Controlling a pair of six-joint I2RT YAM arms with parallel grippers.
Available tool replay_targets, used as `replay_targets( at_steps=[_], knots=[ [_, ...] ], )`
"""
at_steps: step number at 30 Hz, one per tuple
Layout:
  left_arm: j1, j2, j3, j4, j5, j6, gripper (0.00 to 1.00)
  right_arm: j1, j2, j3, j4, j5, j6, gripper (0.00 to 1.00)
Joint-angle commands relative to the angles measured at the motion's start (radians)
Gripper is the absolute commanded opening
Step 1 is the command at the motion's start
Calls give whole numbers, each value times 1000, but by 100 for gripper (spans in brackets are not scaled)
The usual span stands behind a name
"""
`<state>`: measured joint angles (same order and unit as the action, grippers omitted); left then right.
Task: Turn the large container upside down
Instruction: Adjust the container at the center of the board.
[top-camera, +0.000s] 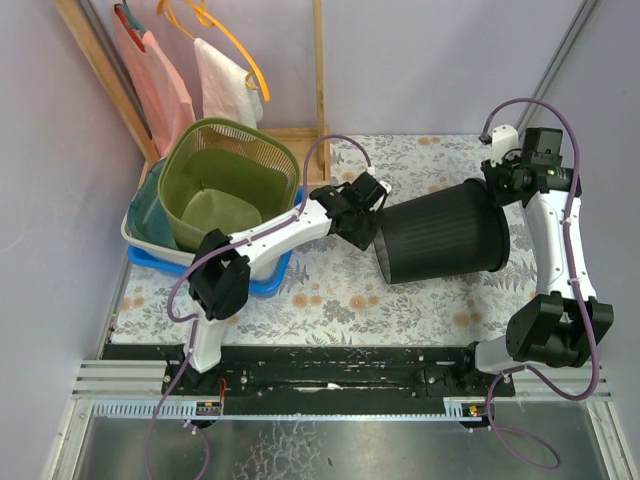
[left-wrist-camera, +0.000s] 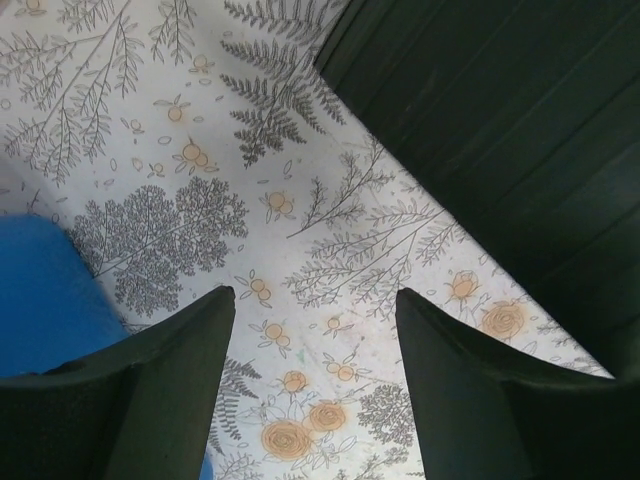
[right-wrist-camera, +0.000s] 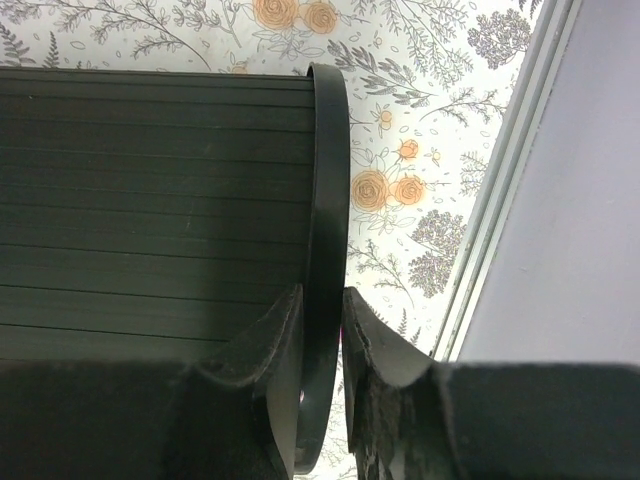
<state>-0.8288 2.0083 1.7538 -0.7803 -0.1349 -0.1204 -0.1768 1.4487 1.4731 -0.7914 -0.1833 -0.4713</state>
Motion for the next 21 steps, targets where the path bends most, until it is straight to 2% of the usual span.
replay_targets(
  at_steps=[1, 13, 17, 21],
  knots=[
    [-9, -2, 65, 62, -15, -26, 66, 45, 35, -88, -146, 31, 4, 21],
    [-19, 59, 272, 38, -48, -39, 67, 75, 51, -110, -134, 69, 26, 25],
    [-21, -10, 89, 85, -105, -21, 69, 76, 51, -88, -138, 70, 27, 29],
    [-13, -131, -97, 183, -47, -24, 80, 76, 52, -77, -138, 59, 29, 31]
  ],
)
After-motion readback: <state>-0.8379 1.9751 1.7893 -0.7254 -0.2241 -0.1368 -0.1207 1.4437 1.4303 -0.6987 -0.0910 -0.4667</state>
